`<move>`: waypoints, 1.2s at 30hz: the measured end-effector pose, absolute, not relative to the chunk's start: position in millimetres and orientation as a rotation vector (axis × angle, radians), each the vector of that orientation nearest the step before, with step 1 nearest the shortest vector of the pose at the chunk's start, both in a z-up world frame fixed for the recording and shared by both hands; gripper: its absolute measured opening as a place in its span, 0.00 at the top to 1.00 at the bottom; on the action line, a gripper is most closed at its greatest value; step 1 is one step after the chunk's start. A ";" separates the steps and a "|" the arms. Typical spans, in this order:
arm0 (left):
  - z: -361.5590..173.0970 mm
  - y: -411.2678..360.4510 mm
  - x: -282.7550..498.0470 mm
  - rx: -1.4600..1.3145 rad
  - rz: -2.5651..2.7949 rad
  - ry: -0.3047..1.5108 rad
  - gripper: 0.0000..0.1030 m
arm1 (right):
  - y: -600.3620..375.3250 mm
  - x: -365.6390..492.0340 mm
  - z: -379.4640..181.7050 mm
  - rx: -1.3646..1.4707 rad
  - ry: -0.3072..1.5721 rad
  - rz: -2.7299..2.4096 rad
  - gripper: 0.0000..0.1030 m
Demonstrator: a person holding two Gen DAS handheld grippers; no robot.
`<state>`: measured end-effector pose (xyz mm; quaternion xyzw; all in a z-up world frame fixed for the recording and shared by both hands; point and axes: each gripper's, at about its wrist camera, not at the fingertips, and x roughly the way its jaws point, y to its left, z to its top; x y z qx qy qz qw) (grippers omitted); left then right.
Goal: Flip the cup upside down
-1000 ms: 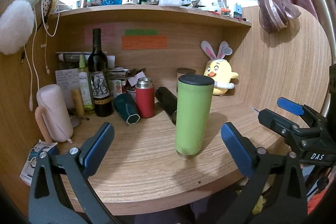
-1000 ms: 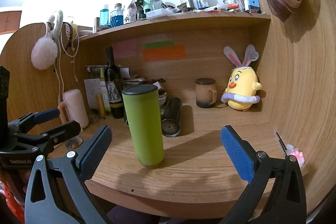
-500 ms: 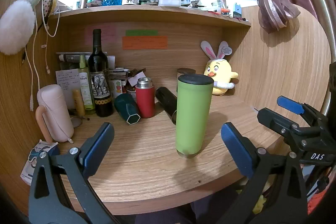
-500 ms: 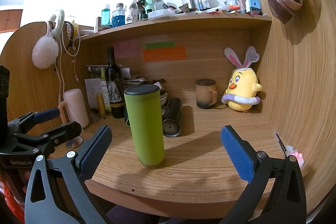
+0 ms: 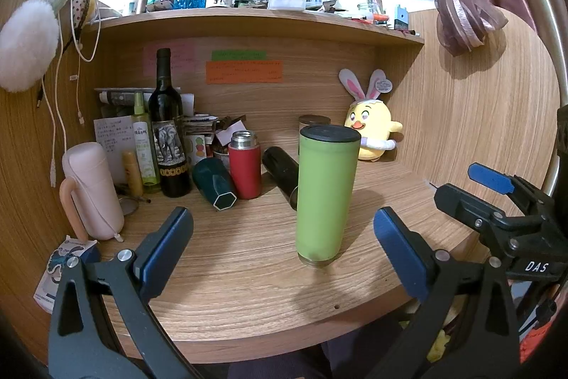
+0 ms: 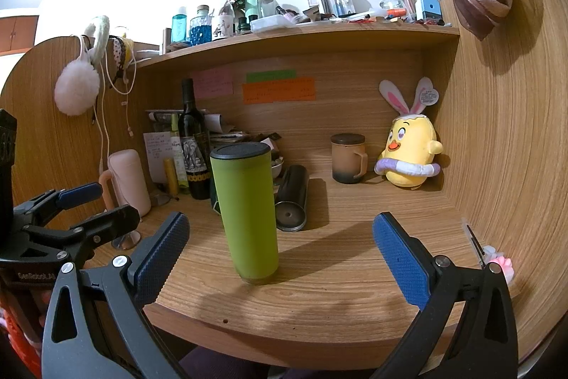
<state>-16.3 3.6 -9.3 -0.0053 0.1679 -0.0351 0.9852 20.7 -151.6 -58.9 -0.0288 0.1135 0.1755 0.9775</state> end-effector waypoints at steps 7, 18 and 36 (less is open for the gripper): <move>-9.4 3.2 -16.2 -0.014 -0.072 0.338 0.00 | -151.1 20.3 -59.1 -0.061 0.228 0.354 0.00; -9.9 -0.5 -15.4 -0.015 -0.076 0.336 0.00 | -150.1 20.3 -59.2 -0.061 0.230 0.355 0.00; -6.5 -4.0 -23.3 0.001 -0.080 0.312 0.00 | -149.6 16.3 -60.3 -0.063 0.219 0.357 0.00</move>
